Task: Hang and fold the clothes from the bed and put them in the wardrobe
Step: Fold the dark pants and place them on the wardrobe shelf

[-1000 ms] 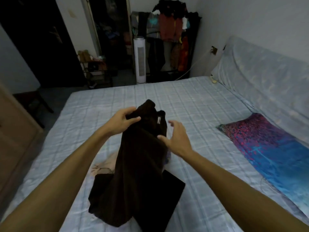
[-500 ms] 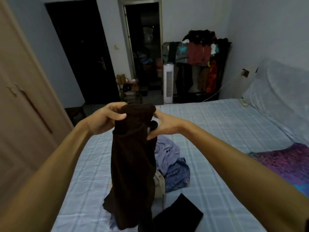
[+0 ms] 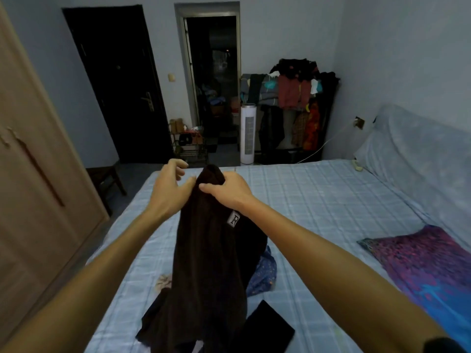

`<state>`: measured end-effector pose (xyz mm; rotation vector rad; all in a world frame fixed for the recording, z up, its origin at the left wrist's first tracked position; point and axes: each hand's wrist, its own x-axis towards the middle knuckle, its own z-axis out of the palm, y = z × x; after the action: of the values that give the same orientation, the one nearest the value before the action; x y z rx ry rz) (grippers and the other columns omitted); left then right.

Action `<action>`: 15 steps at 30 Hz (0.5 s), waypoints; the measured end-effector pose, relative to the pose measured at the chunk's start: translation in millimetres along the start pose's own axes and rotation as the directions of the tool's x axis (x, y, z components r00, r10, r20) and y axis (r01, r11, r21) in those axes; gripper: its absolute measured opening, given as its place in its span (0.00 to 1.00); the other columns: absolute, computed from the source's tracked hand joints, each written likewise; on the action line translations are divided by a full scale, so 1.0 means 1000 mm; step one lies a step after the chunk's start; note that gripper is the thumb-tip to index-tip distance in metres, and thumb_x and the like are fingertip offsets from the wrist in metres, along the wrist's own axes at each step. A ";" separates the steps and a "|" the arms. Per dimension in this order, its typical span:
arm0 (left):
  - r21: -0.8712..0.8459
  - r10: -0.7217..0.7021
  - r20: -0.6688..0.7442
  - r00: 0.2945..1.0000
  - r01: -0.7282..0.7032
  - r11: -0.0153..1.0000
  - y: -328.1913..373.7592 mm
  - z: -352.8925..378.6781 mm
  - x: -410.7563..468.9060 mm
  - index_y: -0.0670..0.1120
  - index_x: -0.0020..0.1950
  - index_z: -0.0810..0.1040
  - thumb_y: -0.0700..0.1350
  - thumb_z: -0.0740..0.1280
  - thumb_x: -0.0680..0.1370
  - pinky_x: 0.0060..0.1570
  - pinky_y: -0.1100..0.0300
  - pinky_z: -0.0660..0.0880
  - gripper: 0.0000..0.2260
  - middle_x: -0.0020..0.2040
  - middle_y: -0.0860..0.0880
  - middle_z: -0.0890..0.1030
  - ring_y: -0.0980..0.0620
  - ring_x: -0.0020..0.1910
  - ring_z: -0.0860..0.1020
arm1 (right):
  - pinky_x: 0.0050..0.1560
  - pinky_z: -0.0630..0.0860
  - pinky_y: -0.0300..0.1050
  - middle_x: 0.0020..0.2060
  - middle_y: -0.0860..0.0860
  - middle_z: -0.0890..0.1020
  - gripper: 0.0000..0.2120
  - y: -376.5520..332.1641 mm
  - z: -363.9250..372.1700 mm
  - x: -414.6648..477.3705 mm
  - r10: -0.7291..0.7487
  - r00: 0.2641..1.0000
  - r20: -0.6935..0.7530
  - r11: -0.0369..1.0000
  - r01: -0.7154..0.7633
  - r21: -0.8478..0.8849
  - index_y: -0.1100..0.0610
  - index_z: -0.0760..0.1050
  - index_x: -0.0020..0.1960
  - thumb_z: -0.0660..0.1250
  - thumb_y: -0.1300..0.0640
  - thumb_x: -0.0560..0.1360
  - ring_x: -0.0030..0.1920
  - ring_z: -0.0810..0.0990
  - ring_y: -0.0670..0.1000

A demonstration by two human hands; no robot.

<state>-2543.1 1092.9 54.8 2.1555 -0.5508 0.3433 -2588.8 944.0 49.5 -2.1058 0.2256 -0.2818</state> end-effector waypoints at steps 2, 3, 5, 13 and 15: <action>-0.080 0.034 -0.152 0.988 -0.047 0.996 0.011 0.017 -0.021 0.49 0.53 0.71 0.45 0.64 0.77 0.36 0.63 0.65 0.06 0.42 0.49 0.74 0.53 0.39 0.73 | 0.45 0.78 0.49 0.41 0.49 0.82 0.14 0.000 -0.007 0.005 0.116 0.988 -0.104 0.993 -0.119 -0.025 0.53 0.79 0.47 0.69 0.42 0.71 0.43 0.81 0.51; -0.105 0.039 -0.190 0.981 -0.060 0.993 0.013 0.028 -0.036 0.51 0.52 0.70 0.44 0.64 0.77 0.35 0.63 0.65 0.05 0.40 0.51 0.73 0.54 0.38 0.72 | 0.46 0.78 0.48 0.43 0.50 0.82 0.16 0.001 -0.013 0.007 0.172 0.975 -0.140 0.984 -0.175 -0.011 0.53 0.79 0.49 0.68 0.42 0.71 0.44 0.80 0.52; -0.133 0.023 -0.187 0.982 -0.048 0.990 0.018 0.050 -0.072 0.52 0.52 0.70 0.44 0.64 0.76 0.38 0.62 0.66 0.07 0.41 0.53 0.72 0.55 0.39 0.73 | 0.48 0.77 0.48 0.45 0.51 0.82 0.17 0.000 -0.025 0.011 0.269 0.942 -0.202 0.963 -0.263 0.056 0.54 0.78 0.52 0.69 0.43 0.71 0.46 0.80 0.54; -0.235 -0.254 0.062 0.965 0.262 0.936 0.088 0.117 -0.089 0.48 0.75 0.46 0.64 0.71 0.66 0.72 0.45 0.57 0.49 0.74 0.43 0.55 0.46 0.73 0.56 | 0.47 0.81 0.52 0.43 0.59 0.83 0.16 -0.035 -0.056 0.008 0.522 0.839 -0.151 0.720 -0.339 0.605 0.64 0.77 0.55 0.72 0.61 0.70 0.42 0.83 0.58; -0.323 -0.312 -0.037 0.949 0.284 0.903 0.103 0.121 -0.064 0.44 0.74 0.45 0.60 0.71 0.68 0.71 0.43 0.57 0.47 0.73 0.42 0.57 0.44 0.73 0.59 | 0.46 0.81 0.51 0.43 0.59 0.83 0.13 -0.049 -0.059 0.004 0.529 0.835 -0.152 0.678 -0.308 0.667 0.65 0.77 0.53 0.71 0.62 0.71 0.43 0.83 0.57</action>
<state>-2643.7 957.5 25.9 1.8675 -0.1996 0.1658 -2599.8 920.1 121.8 -1.2763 0.7225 -0.3706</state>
